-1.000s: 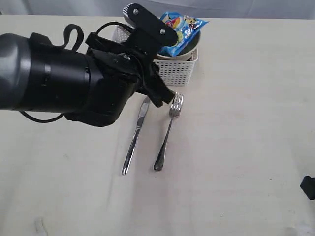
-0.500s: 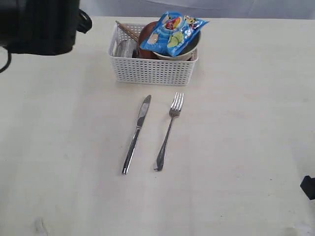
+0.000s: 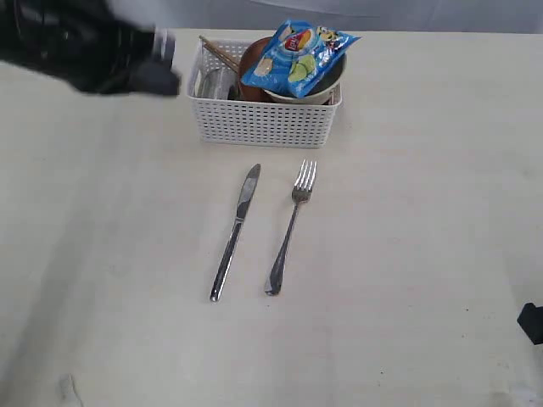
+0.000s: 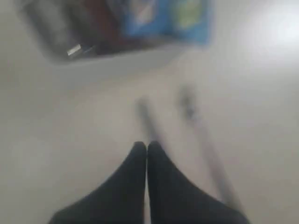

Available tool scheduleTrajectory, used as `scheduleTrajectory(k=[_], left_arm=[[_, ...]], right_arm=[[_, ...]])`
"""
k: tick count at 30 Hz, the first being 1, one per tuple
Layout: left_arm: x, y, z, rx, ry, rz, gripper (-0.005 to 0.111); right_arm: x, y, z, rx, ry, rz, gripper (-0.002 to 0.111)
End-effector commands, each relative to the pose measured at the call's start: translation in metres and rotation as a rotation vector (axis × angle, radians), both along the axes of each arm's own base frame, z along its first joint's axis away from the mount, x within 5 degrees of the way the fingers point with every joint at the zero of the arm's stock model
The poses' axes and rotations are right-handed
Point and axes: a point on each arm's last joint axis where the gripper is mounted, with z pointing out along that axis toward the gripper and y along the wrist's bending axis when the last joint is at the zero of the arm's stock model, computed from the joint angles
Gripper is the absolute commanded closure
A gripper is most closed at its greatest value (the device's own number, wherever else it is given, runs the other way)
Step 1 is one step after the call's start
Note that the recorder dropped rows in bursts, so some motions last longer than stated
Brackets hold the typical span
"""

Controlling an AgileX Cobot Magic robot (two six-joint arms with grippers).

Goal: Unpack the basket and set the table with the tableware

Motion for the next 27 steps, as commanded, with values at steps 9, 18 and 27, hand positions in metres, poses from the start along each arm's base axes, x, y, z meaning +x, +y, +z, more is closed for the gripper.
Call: scheduleTrajectory(k=[9,18,27], left_arm=[[-0.037,-0.043,-0.007,0.384,-0.053,-0.108,0.087],[-0.052,-0.131,-0.055,0.206,-0.033,-0.215,0.074],[-0.050,-0.194,-0.113,0.274,0.091,-0.275,0.066]], right_arm=[[0.000,0.000,0.000,-0.006,-0.008,0.001,0.109],[0.000,0.000,0.000,-0.006,-0.008,0.001,0.109],[0.000,0.000,0.000,-0.006,-0.008,0.001,0.109]])
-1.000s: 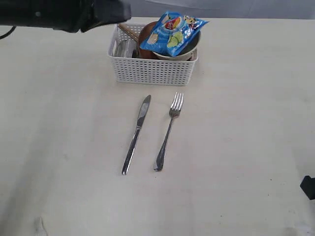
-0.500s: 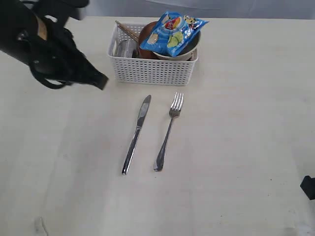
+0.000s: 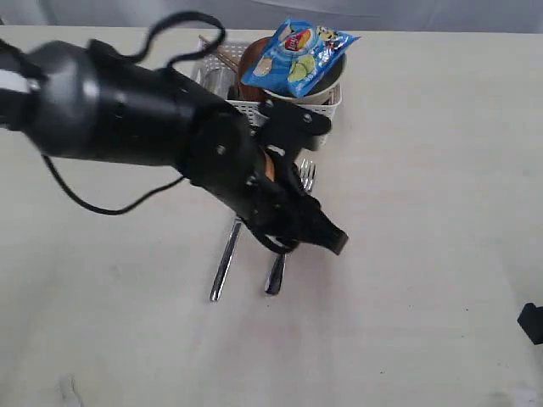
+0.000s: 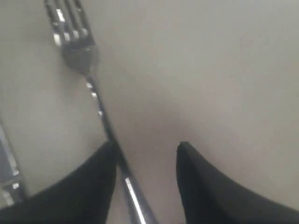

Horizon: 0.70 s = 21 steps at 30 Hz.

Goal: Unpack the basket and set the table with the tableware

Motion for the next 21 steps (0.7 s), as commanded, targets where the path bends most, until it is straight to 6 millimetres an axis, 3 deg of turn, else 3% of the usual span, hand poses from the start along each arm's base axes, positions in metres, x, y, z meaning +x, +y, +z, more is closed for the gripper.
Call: scheduleTrajectory(k=[1,7,10,13,18,21], left_arm=[[0.003,-0.022,-0.019,0.010,0.048,0.023,0.066],[0.010,-0.021,-0.028,0.076,0.014,0.025,0.066],[0.011,-0.021,-0.001,0.010,-0.046,0.026,0.066],[0.011,-0.015,0.011,0.048,-0.092,-0.003,0.066],[0.015,-0.015,-0.028,0.153,-0.055,0.008,0.069],[0.019,-0.021,-0.040,0.107,-0.067,0.024,0.088]], right_arm=[[0.000,0.000,0.000,-0.006,-0.008,0.001,0.109],[0.000,0.000,0.000,-0.006,-0.008,0.001,0.109],[0.000,0.000,0.000,-0.006,-0.008,0.001,0.109],[0.000,0.000,0.000,-0.006,-0.008,0.001,0.109],[0.000,0.000,0.000,-0.006,-0.008,0.001,0.109],[0.000,0.000,0.000,-0.006,-0.008,0.001,0.109]])
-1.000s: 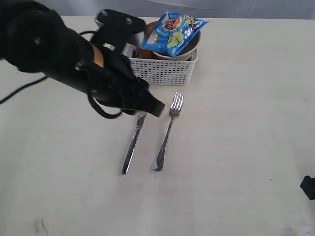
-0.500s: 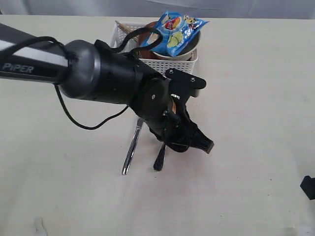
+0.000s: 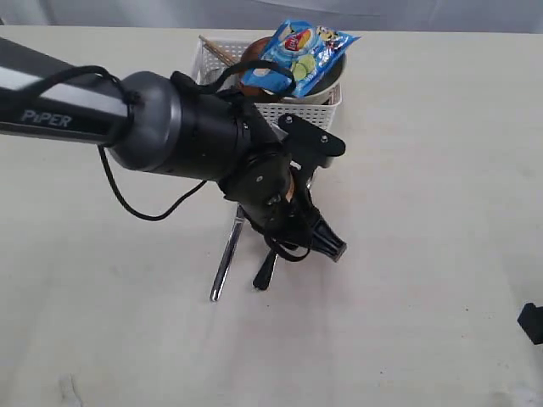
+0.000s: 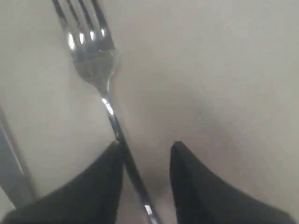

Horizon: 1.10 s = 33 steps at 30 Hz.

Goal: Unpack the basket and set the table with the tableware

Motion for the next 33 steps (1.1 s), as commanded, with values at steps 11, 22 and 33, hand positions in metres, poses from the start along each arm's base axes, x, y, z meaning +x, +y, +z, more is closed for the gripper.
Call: scheduleTrajectory(k=[11,22,33], left_arm=[[0.002,-0.005,-0.023,-0.065,0.065,0.199,0.107],[-0.021,-0.002,-0.027,-0.201,0.108,0.592,0.107],[-0.027,0.000,-0.026,-0.129,0.027,0.651,0.107]], right_arm=[[0.000,0.000,0.000,-0.006,-0.008,0.001,0.109],[0.000,0.000,0.000,-0.006,-0.008,0.001,0.109],[0.000,0.000,0.000,-0.006,-0.008,0.001,0.109]])
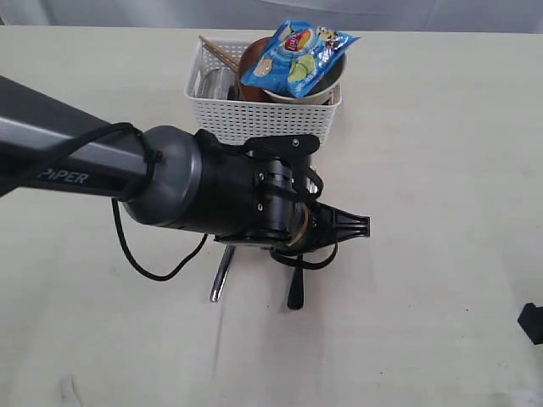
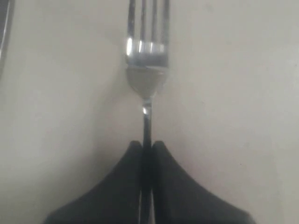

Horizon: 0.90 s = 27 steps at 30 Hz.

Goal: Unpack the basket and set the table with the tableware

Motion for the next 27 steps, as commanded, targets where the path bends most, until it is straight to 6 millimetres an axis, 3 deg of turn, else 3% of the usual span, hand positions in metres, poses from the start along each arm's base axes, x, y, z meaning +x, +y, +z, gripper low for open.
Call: scheduleTrajectory(k=[1,8,14,18,21,27], left_arm=[[-0.003,0.011,-0.011,0.086,0.026,0.079,0.107],[-0.001,0.011,-0.010,0.101,0.000,0.041,0.103],[-0.002,0.006,-0.010,0.060,0.000,0.012,0.064],[-0.001,0.006,-0.007,0.067,-0.011,-0.005,0.057],[0.001,0.010,0.009,0.101,-0.048,-0.032,0.058],[0.005,0.035,0.065,0.263,-0.175,-0.068,0.058]], right_arm=[[0.000,0.000,0.000,-0.006,-0.008,0.001,0.109],[0.000,0.000,0.000,-0.006,-0.008,0.001,0.109],[0.000,0.000,0.000,-0.006,-0.008,0.001,0.109],[0.000,0.000,0.000,-0.006,-0.008,0.001,0.109],[0.000,0.000,0.000,-0.006,-0.008,0.001,0.109],[0.000,0.000,0.000,-0.006,-0.008,0.001,0.109]])
